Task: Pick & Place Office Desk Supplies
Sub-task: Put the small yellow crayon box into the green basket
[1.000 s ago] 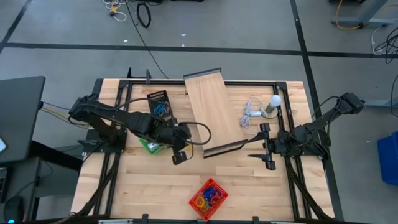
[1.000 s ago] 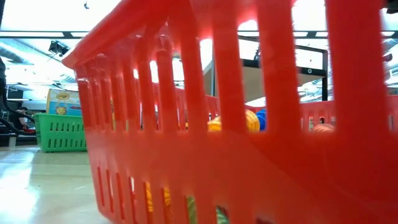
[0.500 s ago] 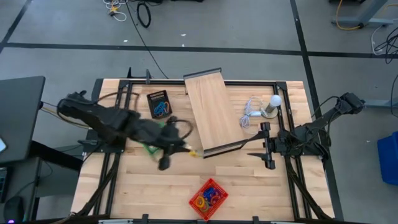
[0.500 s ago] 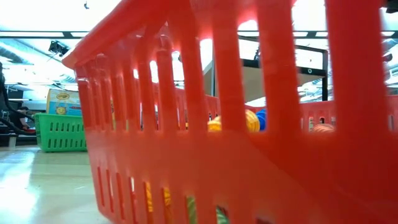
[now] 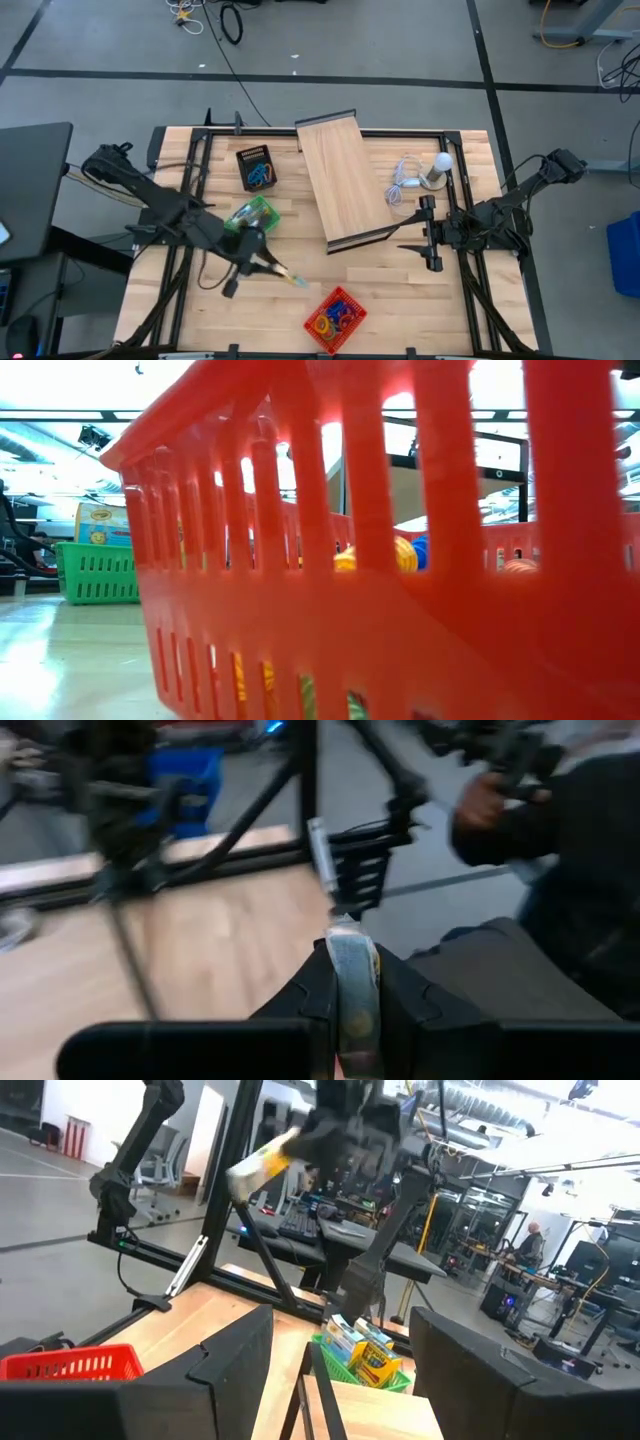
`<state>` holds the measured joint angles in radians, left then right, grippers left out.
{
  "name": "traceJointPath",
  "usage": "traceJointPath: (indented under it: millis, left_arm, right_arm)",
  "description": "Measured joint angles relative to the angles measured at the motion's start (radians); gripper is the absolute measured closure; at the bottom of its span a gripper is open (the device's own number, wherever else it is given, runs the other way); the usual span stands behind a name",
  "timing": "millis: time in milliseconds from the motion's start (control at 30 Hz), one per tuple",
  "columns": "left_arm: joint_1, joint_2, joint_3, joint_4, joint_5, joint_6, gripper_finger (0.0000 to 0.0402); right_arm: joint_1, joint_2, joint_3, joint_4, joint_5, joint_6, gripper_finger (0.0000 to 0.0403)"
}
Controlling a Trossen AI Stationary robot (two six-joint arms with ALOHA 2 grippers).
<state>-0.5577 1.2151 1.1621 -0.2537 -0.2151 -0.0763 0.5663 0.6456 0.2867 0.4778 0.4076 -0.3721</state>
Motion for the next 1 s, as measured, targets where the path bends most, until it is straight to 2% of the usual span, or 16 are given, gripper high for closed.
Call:
traceJointPath:
  millis: [100, 200, 333, 433, 567, 700, 867, 1000]
  left_arm:
    - [0.041, -0.024, -0.143, 0.163, 0.075, 0.025, 0.0364]
    - [0.104, -0.068, -0.267, 0.222, 0.069, -0.013, 0.0364]
    - [0.193, -0.158, -0.387, 0.214, 0.054, -0.109, 0.0364]
    - [0.25, -0.246, -0.443, 0.11, -0.009, -0.202, 0.0364]
    - [0.325, -0.324, -0.454, -0.117, -0.078, -0.364, 0.0364]
    - [0.364, -0.328, -0.454, -0.201, -0.069, -0.44, 0.0364]
    - [0.415, -0.254, -0.455, -0.299, -0.014, -0.517, 0.0364]
    - [0.421, -0.168, -0.444, -0.334, -0.015, -0.545, 0.0364]
  right_arm:
    - [0.0, 0.0, 0.0, 0.011, 0.0, 0.0, 0.016]
    - [0.0, 0.0, 0.0, 0.025, 0.0, -0.003, 0.016]
    - [0.0, 0.0, 0.0, 0.035, 0.0, -0.003, 0.016]
    - [0.0, 0.0, 0.0, 0.035, 0.003, -0.003, 0.016]
    - [0.0, 0.0, 0.0, 0.034, 0.021, -0.003, 0.016]
    - [-0.001, 0.0, 0.0, 0.034, 0.026, -0.006, 0.016]
    - [-0.001, 0.0, 0.0, 0.034, 0.062, -0.01, 0.016]
    - [-0.001, 0.0, 0.0, 0.034, 0.063, -0.009, 0.016]
